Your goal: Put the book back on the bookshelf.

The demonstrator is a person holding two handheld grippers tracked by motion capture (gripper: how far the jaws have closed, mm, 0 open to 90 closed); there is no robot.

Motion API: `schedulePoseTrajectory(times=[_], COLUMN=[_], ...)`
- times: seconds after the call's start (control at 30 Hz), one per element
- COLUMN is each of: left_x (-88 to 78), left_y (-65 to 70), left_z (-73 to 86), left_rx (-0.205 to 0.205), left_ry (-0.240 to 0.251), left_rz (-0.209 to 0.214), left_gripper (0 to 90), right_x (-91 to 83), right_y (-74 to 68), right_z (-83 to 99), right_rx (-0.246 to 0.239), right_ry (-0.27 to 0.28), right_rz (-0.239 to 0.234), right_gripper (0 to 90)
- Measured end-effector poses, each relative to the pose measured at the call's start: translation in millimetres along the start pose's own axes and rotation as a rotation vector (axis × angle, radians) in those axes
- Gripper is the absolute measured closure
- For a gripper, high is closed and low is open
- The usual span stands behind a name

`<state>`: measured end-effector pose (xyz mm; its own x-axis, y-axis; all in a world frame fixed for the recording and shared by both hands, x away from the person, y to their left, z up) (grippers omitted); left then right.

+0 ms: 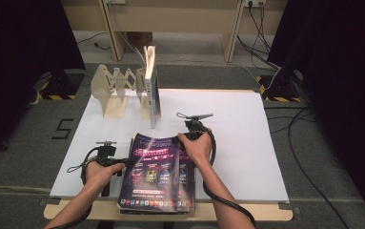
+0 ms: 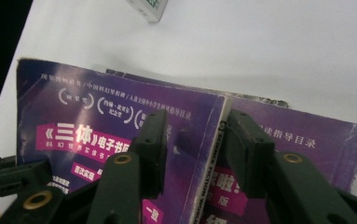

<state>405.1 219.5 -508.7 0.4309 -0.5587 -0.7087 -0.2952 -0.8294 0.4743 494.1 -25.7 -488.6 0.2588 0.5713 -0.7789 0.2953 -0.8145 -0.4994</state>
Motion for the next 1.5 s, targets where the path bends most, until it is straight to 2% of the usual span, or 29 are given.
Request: schedulePoseTrajectory(times=[0.13, 0.27, 0.43, 0.53, 0.63, 0.83, 0.93, 1.0, 1.1, 1.17, 1.33, 1.5], left_x=[-0.4, -0.3, -1.1, -2.5, -4.0, -6.8, -11.1, -16.2, -24.1, -27.8, -34.3, -37.7], left_y=[-0.3, -1.1, -1.1, -1.3, -1.9, -3.0, -6.8, -7.2, -4.5, -0.1, 17.0, 24.9], left_z=[-0.5, -0.5, -0.7, -1.3, -1.6, -2.5, -4.9, -8.5, -14.6, -17.5, -23.7, -26.9], left_rx=[-0.003, -0.003, -0.005, -0.005, -0.006, 0.006, 0.034, 0.031, 0.046, 0.055, 0.075, 0.079], left_ry=[-0.007, -0.004, 0.0, -0.001, -0.001, 0.0, 0.032, 0.061, 0.101, 0.116, 0.156, 0.166], left_rz=[-0.002, -0.003, -0.002, 0.001, 0.003, -0.026, -0.075, -0.075, -0.084, -0.08, -0.04, -0.016], left_gripper=[77.4, 76.6, 75.7, 74.7, 73.6, 67.7, 65.6, 64.5, 60.2, 57.3, 50.0, 46.9], right_x=[-2.1, -7.0, -16.7, -24.0, -29.9, -34.9, -36.9, -37.5, -39.9, -41.1, -48.3, -63.1], right_y=[0.3, -1.9, -3.3, -9.1, -15.7, -22.1, -23.8, -24.5, -28.5, -32.3, -43.7, -56.3], right_z=[0.2, -0.7, -2.0, -3.3, -4.9, -5.5, -5.9, -5.9, -6.5, -7.0, -9.2, -16.5], right_rx=[0.007, -0.007, 0.04, 0.044, 0.031, 0.053, 0.056, 0.052, 0.045, 0.035, 0.006, -0.035], right_ry=[-0.008, -0.02, -0.029, -0.027, -0.021, -0.003, 0.001, 0.006, 0.015, 0.031, 0.091, 0.163], right_rz=[-0.003, -0.008, -0.109, -0.155, -0.163, -0.182, -0.203, -0.211, -0.222, -0.226, -0.243, -0.231], right_gripper=[66.6, 71.0, 77.8, 80.2, 81.4, 83.1, 83.4, 83.5, 83.5, 83.6, 83.6, 83.7])
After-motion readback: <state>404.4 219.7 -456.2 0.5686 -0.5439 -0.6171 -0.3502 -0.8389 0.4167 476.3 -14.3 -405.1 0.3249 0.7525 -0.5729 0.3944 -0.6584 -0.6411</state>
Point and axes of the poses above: each handheld gripper's, and its own axes: x roughly forward along the jaws, z roughly out of its underside, y roughly to its right, the point moved 5 cm from there along x, roughly forward along the jaws, and after that the axes turned 3 degrees about -y, right-handed, at the moved point
